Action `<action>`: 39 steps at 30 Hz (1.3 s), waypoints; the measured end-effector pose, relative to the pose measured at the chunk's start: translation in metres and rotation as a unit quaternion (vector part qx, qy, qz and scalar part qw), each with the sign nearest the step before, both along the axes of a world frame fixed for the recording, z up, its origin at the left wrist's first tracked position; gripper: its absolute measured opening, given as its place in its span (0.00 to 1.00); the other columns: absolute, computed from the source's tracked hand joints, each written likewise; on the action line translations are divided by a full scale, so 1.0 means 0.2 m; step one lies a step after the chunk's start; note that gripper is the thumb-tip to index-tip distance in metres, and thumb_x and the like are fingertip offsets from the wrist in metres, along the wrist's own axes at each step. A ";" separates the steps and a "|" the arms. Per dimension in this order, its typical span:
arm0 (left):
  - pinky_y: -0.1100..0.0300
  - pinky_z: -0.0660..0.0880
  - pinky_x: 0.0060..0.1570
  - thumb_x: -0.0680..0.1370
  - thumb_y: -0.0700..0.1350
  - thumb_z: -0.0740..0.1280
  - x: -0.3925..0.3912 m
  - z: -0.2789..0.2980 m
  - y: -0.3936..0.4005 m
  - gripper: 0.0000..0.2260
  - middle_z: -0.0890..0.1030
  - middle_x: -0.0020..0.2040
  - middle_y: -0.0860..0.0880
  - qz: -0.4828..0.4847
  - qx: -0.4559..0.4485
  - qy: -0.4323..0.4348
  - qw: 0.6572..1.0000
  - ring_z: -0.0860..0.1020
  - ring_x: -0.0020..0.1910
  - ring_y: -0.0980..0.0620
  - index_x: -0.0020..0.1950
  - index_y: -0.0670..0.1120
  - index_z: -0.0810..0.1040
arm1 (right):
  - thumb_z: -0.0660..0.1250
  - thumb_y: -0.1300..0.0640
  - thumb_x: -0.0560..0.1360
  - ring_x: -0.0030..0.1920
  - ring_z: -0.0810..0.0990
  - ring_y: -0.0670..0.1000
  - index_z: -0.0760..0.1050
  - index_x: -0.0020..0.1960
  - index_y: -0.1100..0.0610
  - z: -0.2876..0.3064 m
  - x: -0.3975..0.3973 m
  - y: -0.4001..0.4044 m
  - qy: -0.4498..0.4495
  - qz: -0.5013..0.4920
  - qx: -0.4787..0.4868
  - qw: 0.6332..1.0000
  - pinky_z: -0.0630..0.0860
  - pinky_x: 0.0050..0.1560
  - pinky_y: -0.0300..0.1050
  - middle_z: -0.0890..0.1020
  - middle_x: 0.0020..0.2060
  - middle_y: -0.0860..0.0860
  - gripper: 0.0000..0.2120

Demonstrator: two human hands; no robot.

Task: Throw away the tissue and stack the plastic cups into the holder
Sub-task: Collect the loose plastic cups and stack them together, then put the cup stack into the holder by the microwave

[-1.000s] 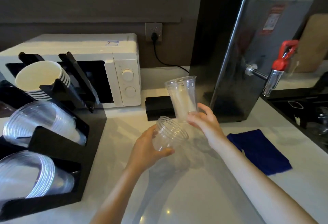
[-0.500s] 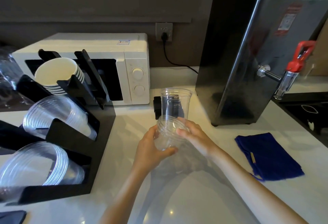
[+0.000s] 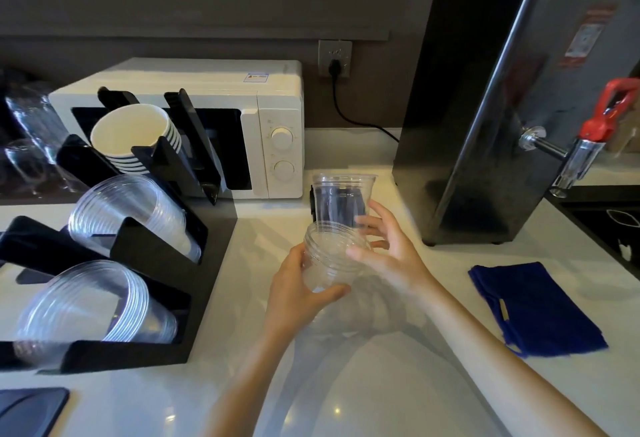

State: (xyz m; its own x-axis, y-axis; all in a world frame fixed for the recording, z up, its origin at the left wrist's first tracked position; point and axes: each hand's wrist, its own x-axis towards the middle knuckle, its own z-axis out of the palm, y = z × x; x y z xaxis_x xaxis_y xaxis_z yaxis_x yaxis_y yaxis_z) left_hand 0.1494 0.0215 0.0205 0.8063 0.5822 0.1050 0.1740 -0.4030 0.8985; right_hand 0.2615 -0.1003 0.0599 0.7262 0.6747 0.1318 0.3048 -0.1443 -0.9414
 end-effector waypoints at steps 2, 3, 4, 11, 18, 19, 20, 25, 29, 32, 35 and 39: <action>0.64 0.67 0.49 0.60 0.51 0.78 0.00 0.01 -0.01 0.34 0.74 0.53 0.58 -0.003 0.005 0.004 1.000 0.72 0.53 0.57 0.62 0.51 0.67 | 0.71 0.50 0.63 0.59 0.72 0.39 0.60 0.63 0.36 0.01 0.01 0.00 -0.007 0.021 -0.006 1.000 0.68 0.54 0.34 0.74 0.59 0.41 0.34; 0.64 0.67 0.49 0.60 0.52 0.78 0.00 0.01 -0.01 0.34 0.73 0.53 0.58 -0.002 0.007 0.004 1.000 0.72 0.52 0.57 0.62 0.52 0.67 | 0.70 0.51 0.63 0.58 0.73 0.38 0.62 0.61 0.37 0.01 0.01 0.00 -0.008 0.026 -0.008 1.000 0.66 0.54 0.34 0.75 0.58 0.41 0.31; 0.63 0.68 0.49 0.60 0.51 0.78 0.00 0.01 -0.01 0.34 0.73 0.52 0.58 0.000 0.007 0.001 1.000 0.72 0.52 0.57 0.62 0.52 0.67 | 0.68 0.53 0.63 0.57 0.73 0.37 0.66 0.58 0.38 0.00 0.02 -0.01 -0.004 0.027 -0.006 1.000 0.66 0.55 0.34 0.77 0.56 0.41 0.26; 0.65 0.69 0.45 0.60 0.51 0.78 -0.01 0.01 -0.01 0.32 0.74 0.51 0.58 0.011 0.001 0.001 1.000 0.73 0.52 0.56 0.59 0.53 0.67 | 0.58 0.51 0.70 0.47 0.74 0.29 0.77 0.47 0.48 0.01 -0.01 0.00 0.052 0.018 0.049 0.997 0.66 0.46 0.20 0.78 0.49 0.44 0.11; 0.61 0.69 0.51 0.61 0.50 0.77 -0.01 0.02 0.00 0.34 0.74 0.54 0.55 0.020 -0.013 0.007 1.000 0.73 0.54 0.55 0.62 0.50 0.67 | 0.63 0.40 0.71 0.60 0.74 0.43 0.66 0.66 0.50 -0.01 0.00 0.02 0.097 -0.001 0.008 0.995 0.68 0.57 0.36 0.76 0.55 0.44 0.27; 0.61 0.69 0.51 0.61 0.51 0.77 -0.02 0.02 0.00 0.34 0.74 0.54 0.55 0.022 -0.019 0.009 1.000 0.73 0.54 0.54 0.62 0.50 0.67 | 0.67 0.40 0.68 0.62 0.73 0.46 0.61 0.69 0.49 -0.02 0.00 0.02 0.103 -0.003 0.004 0.995 0.67 0.59 0.40 0.74 0.58 0.45 0.34; 0.61 0.70 0.51 0.61 0.51 0.77 -0.02 0.02 0.01 0.34 0.74 0.55 0.55 0.023 -0.024 0.010 0.999 0.73 0.54 0.54 0.63 0.50 0.66 | 0.68 0.42 0.67 0.62 0.72 0.46 0.57 0.71 0.47 -0.02 0.00 0.03 0.106 0.000 0.003 0.994 0.66 0.59 0.42 0.73 0.60 0.46 0.37; 0.61 0.70 0.51 0.60 0.52 0.78 -0.02 0.00 0.02 0.34 0.74 0.54 0.55 0.029 -0.037 0.014 0.999 0.73 0.54 0.54 0.62 0.50 0.66 | 0.66 0.48 0.69 0.64 0.68 0.44 0.56 0.72 0.48 -0.03 -0.03 0.03 0.118 0.042 -0.007 0.992 0.63 0.60 0.39 0.69 0.62 0.42 0.35; 0.60 0.71 0.52 0.60 0.52 0.78 -0.03 -0.01 0.02 0.34 0.75 0.54 0.54 0.035 -0.043 0.012 0.998 0.73 0.55 0.53 0.61 0.50 0.66 | 0.61 0.46 0.68 0.66 0.67 0.46 0.58 0.72 0.50 -0.04 -0.07 0.05 0.130 0.058 -0.008 0.990 0.66 0.63 0.39 0.70 0.63 0.43 0.34; 0.58 0.72 0.55 0.60 0.52 0.78 -0.04 -0.01 0.02 0.37 0.74 0.57 0.52 0.033 -0.051 0.015 0.998 0.73 0.57 0.52 0.63 0.50 0.65 | 0.60 0.45 0.67 0.59 0.71 0.41 0.59 0.71 0.47 -0.03 -0.08 0.06 0.127 0.063 -0.014 0.990 0.68 0.54 0.31 0.73 0.58 0.40 0.32; 0.63 0.70 0.53 0.61 0.51 0.78 -0.05 0.05 0.03 0.41 0.71 0.56 0.56 0.017 -0.054 0.023 0.998 0.72 0.58 0.53 0.68 0.51 0.60 | 0.58 0.43 0.68 0.55 0.73 0.39 0.60 0.70 0.45 -0.01 -0.08 0.07 0.123 0.071 -0.027 0.990 0.70 0.53 0.37 0.74 0.54 0.39 0.30; 0.65 0.67 0.53 0.62 0.47 0.77 -0.10 0.21 0.04 0.51 0.68 0.54 0.61 0.011 -0.046 -0.010 0.999 0.70 0.55 0.58 0.73 0.53 0.45 | 0.58 0.43 0.68 0.54 0.75 0.39 0.63 0.67 0.43 0.10 -0.12 0.10 0.090 0.081 -0.004 0.993 0.72 0.53 0.39 0.75 0.52 0.35 0.27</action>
State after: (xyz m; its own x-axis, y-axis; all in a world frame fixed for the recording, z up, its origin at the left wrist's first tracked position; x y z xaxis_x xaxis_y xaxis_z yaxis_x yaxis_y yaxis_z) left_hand 0.1295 0.0296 0.0633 0.7916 0.6074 0.0664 0.1629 -0.3146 0.9352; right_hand 0.2379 -0.0796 0.0793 0.6191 0.7853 0.0035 0.1507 -0.1145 -0.9819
